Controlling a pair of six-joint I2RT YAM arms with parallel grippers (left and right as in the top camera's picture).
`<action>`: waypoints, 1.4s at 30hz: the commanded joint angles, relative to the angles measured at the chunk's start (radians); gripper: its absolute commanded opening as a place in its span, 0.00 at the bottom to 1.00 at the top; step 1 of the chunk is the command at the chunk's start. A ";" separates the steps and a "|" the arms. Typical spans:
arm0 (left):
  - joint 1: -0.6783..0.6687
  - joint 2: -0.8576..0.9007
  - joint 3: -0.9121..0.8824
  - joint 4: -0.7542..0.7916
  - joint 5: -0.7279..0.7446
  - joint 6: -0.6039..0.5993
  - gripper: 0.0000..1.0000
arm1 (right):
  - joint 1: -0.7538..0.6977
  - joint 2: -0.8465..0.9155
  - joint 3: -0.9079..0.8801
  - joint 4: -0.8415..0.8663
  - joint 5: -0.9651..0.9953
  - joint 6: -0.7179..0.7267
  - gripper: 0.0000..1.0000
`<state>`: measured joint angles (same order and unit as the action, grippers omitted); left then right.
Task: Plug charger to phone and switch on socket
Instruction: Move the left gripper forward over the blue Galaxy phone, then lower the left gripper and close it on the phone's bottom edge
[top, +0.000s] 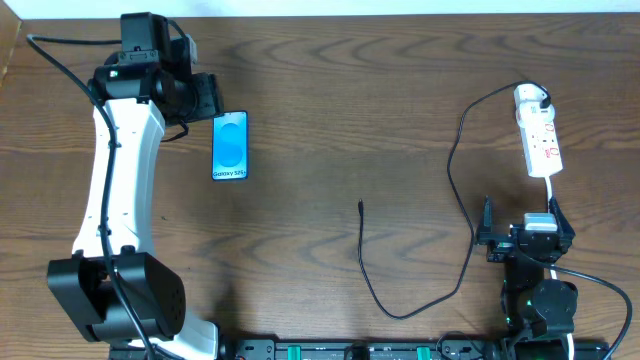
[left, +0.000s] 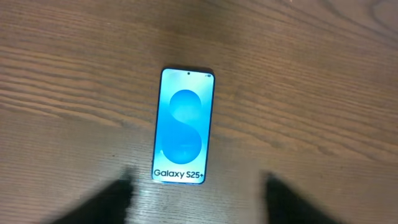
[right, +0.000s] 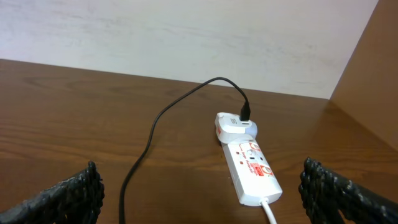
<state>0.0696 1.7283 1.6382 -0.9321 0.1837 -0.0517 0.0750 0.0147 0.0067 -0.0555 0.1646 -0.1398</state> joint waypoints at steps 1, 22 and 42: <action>0.003 0.006 0.006 -0.020 0.013 0.005 0.87 | -0.006 -0.005 -0.001 -0.004 -0.003 -0.007 0.99; -0.023 0.260 0.222 -0.177 -0.121 0.005 0.99 | -0.006 -0.005 -0.001 -0.004 -0.003 -0.007 0.99; -0.039 0.457 0.196 -0.092 -0.121 0.005 0.99 | -0.006 -0.005 -0.001 -0.004 -0.003 -0.007 0.99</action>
<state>0.0353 2.1563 1.8450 -1.0294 0.0746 -0.0521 0.0750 0.0147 0.0067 -0.0555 0.1642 -0.1398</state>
